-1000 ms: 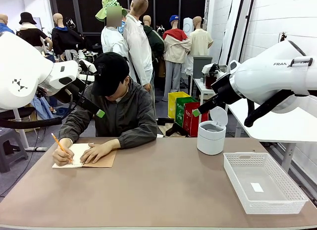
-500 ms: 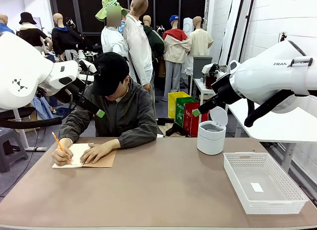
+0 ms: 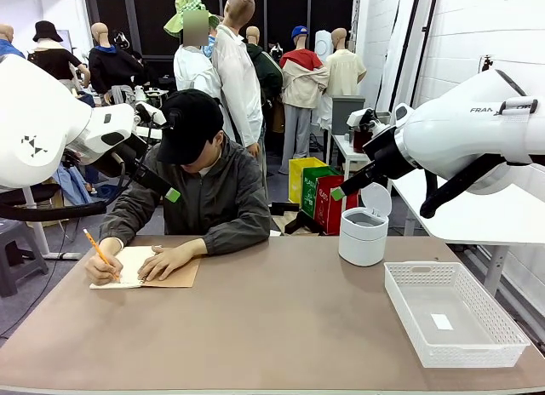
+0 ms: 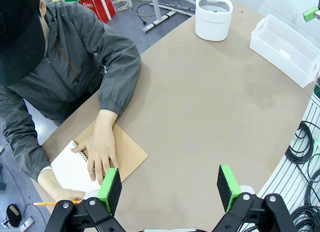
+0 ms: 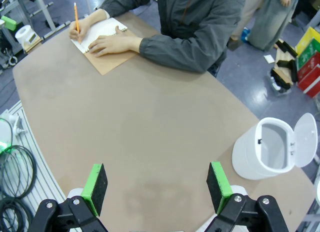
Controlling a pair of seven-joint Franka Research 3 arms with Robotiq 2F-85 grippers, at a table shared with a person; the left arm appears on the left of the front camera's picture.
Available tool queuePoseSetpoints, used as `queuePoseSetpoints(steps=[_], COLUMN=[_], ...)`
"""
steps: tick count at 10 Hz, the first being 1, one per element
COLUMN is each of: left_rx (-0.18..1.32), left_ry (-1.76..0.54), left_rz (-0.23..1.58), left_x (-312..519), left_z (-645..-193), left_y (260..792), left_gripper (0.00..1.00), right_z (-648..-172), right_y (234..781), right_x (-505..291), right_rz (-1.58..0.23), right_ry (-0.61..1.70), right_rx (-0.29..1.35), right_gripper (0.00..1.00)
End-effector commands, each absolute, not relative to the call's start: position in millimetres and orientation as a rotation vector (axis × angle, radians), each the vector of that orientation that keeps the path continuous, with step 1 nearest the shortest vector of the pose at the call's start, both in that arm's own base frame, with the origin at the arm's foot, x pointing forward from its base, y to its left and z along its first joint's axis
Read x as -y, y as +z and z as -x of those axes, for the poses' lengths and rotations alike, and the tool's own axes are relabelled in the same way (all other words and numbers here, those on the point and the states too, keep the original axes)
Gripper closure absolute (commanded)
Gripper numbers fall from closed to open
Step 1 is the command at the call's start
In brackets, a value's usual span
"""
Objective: Sort the paper based on its condition.
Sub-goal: If a person hands you a paper, place it in the Organizing basket , and if it's crumpled, put it in the Trash can.
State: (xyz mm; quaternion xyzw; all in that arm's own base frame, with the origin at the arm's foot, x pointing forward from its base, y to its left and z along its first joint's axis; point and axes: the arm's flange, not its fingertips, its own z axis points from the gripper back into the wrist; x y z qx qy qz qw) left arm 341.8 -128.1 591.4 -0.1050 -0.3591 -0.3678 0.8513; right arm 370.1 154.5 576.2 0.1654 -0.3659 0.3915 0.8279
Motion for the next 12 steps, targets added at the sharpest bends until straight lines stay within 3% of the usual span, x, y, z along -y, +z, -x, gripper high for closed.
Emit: queuePoseSetpoints(steps=[1,12], left_rx=[0.750,0.750], left_ry=[-0.775,-0.775], left_rz=[0.224,0.224], left_x=[127.2,127.2], left_z=[-342.4,-342.4], left_y=[593.6,593.6], left_gripper=[0.00,0.00], right_z=[-370.1,-370.1], right_y=[575.9,575.9], right_x=[-155.0,-155.0], right_rz=[-0.357,-0.357], right_ry=[0.833,0.833], right_rx=[0.777,0.777], right_gripper=[0.00,0.00])
